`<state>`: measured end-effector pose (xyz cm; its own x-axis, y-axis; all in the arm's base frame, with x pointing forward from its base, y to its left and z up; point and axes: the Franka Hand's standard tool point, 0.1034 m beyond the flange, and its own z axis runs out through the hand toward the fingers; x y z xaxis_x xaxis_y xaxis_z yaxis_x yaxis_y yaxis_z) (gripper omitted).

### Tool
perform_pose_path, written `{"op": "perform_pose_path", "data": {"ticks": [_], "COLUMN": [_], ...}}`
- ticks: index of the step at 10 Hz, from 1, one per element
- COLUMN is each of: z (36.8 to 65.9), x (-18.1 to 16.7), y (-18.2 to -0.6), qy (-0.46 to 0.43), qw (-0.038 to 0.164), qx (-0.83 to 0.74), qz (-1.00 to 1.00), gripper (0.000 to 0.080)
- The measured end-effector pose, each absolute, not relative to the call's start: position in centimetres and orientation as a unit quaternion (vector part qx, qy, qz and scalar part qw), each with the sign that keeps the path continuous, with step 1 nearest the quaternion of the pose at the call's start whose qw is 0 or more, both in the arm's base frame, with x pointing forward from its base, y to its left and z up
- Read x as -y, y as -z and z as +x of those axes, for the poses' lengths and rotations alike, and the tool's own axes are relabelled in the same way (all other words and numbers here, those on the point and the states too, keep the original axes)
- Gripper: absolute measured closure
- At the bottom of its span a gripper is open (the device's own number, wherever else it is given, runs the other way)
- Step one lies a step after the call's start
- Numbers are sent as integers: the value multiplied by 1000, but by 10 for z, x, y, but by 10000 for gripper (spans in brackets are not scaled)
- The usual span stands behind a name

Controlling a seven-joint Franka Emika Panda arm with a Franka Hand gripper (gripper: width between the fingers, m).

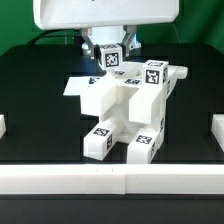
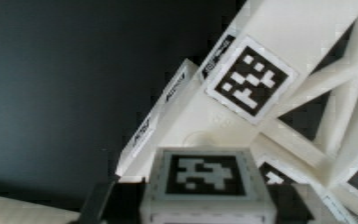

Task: Assemble chair

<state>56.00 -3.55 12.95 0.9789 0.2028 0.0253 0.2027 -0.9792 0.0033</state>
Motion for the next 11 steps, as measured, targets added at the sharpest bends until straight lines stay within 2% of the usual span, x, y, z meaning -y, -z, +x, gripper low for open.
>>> {"op": "perform_pose_path", "data": {"ticks": [7, 11], "z": [557, 557], "x": [36, 36], "y": [-119, -119], "qy": [-3, -3], "qw": [3, 3], "qx": [-103, -104], "qz": [995, 995], "gripper": [512, 512]}}
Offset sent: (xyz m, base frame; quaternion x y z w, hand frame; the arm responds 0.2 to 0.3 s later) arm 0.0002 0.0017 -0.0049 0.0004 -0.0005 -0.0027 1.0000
